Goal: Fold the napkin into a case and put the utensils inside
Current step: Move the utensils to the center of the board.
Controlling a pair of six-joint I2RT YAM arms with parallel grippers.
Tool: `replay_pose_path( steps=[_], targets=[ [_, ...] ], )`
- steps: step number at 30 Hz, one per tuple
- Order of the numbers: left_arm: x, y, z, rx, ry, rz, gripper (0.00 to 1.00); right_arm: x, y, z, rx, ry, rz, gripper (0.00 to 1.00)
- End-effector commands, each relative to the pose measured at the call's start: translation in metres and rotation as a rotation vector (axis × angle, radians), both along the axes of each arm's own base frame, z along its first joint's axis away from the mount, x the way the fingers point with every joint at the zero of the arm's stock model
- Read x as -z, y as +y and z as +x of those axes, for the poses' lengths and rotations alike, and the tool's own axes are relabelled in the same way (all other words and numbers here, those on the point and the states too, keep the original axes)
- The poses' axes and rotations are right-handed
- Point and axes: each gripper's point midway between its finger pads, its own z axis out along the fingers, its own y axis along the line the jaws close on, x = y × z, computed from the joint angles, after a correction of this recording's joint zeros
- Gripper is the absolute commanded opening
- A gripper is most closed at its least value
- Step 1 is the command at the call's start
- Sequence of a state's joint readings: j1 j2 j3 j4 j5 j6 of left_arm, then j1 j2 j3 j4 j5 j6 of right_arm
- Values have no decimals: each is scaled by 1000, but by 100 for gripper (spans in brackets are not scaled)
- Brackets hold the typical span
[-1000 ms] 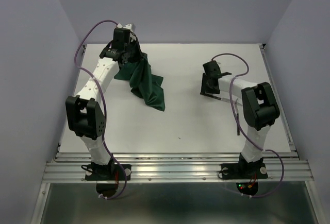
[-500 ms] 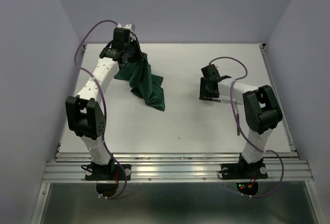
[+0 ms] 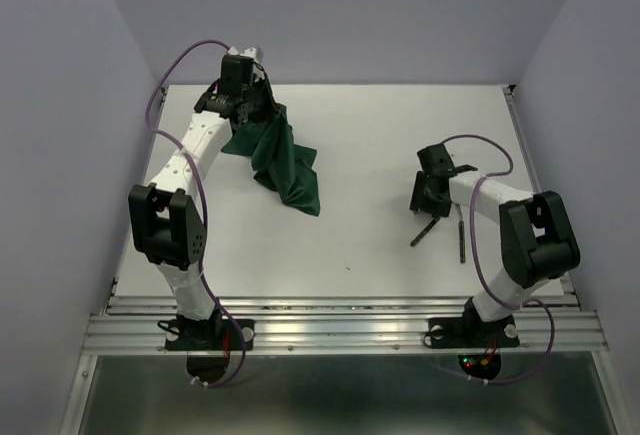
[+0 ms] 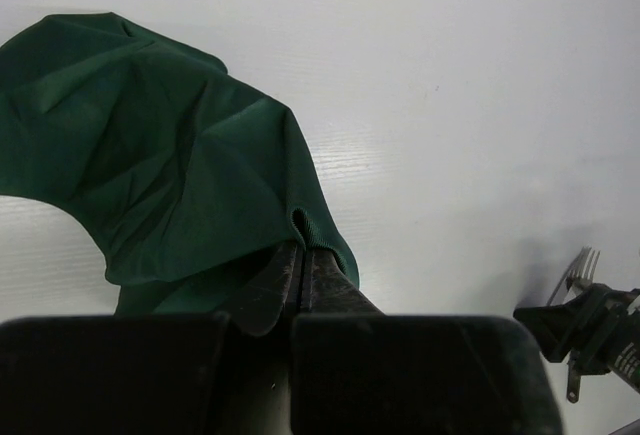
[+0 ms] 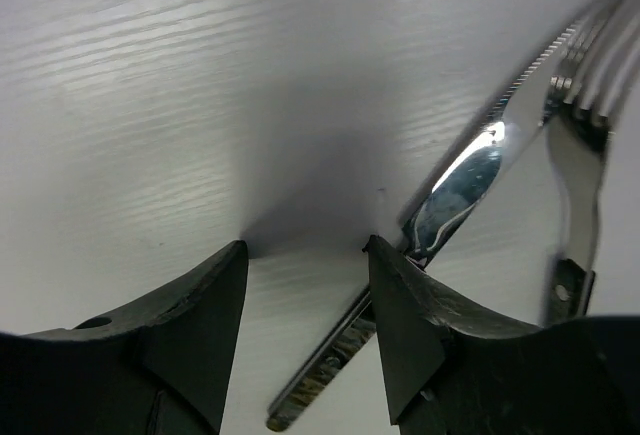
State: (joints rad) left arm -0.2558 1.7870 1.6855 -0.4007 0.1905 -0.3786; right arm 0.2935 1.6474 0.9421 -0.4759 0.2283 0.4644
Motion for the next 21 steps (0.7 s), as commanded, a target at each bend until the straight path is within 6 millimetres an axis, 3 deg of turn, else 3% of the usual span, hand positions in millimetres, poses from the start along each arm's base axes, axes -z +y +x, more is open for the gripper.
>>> replay_pose_path(
  steps=[1,13,21],
  targets=[
    [-22,-6,1,25,-59,-22,0,22,-39,-51,93,203,-60,57],
    [-24,-6,0,37,-64,-22,0,28,-92,-41,250,255,-142,60],
    [-26,-8,0,38,-65,-29,0,27,-107,-34,264,266,-197,60]
  ],
)
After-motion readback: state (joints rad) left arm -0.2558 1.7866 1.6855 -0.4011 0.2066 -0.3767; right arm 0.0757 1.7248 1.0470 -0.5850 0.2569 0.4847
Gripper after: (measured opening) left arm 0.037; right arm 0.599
